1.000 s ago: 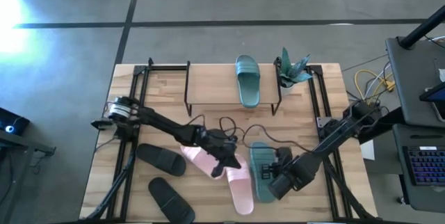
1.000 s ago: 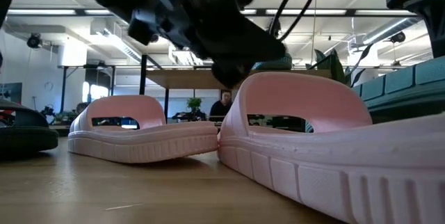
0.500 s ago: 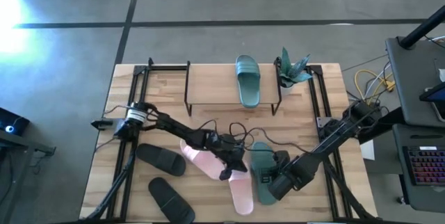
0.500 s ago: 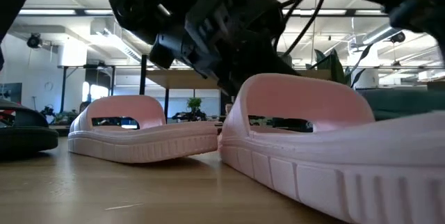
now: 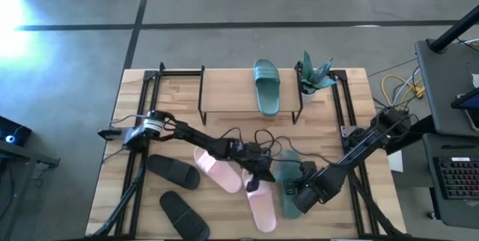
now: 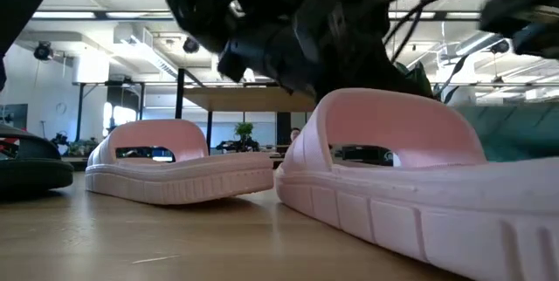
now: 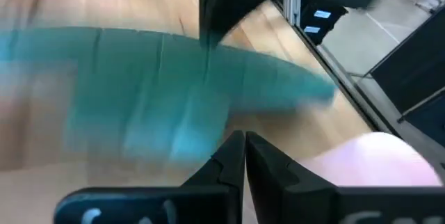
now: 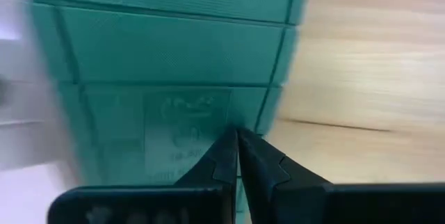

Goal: Pick and place slides into the shelf
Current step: Put the green slide on the shelf

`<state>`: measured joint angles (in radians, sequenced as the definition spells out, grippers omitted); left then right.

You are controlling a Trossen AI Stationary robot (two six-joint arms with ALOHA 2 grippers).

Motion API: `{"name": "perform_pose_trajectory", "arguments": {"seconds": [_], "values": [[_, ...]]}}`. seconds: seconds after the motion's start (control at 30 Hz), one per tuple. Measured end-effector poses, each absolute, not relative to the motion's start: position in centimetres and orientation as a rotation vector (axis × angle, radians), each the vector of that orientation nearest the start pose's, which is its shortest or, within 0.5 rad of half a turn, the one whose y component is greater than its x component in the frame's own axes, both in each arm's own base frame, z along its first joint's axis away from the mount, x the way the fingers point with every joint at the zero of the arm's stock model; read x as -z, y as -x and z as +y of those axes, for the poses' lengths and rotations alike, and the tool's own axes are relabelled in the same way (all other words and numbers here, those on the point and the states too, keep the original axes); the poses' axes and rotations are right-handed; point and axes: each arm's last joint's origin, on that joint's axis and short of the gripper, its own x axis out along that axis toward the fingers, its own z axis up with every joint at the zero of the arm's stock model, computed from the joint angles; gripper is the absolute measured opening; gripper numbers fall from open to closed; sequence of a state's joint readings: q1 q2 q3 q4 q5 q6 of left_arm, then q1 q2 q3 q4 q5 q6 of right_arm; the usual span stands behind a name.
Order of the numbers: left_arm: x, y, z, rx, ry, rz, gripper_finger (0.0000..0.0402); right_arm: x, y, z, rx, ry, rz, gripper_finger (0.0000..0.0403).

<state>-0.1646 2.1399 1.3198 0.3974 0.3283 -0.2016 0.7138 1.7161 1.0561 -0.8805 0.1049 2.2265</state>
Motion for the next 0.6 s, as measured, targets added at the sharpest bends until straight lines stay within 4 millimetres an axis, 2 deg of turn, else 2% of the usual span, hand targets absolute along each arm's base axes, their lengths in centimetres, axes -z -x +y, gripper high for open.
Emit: {"name": "perform_pose_trajectory", "arguments": {"seconds": [0.1, 0.33, 0.47, 0.6], "values": [[-15.7, -45.0, -8.4, 0.447, 0.204, 0.482, 0.0, -16.2, -21.0, 18.4, 1.228, -1.069, 1.168, 0.0008], [-16.0, -44.8, -8.3, 0.46, 0.152, 0.472, 0.0, -16.6, -19.7, 19.0, 1.235, -1.016, 1.194, 0.0009], [-15.8, -44.7, -8.3, 0.458, 0.152, 0.494, 0.0, -18.1, -18.4, 19.8, 1.328, -0.914, 1.282, 0.0009], [-15.8, -44.7, -8.3, 0.458, 0.152, 0.496, 0.0, -20.8, -17.1, 20.6, 1.401, -0.812, 1.325, 0.0009]]}}
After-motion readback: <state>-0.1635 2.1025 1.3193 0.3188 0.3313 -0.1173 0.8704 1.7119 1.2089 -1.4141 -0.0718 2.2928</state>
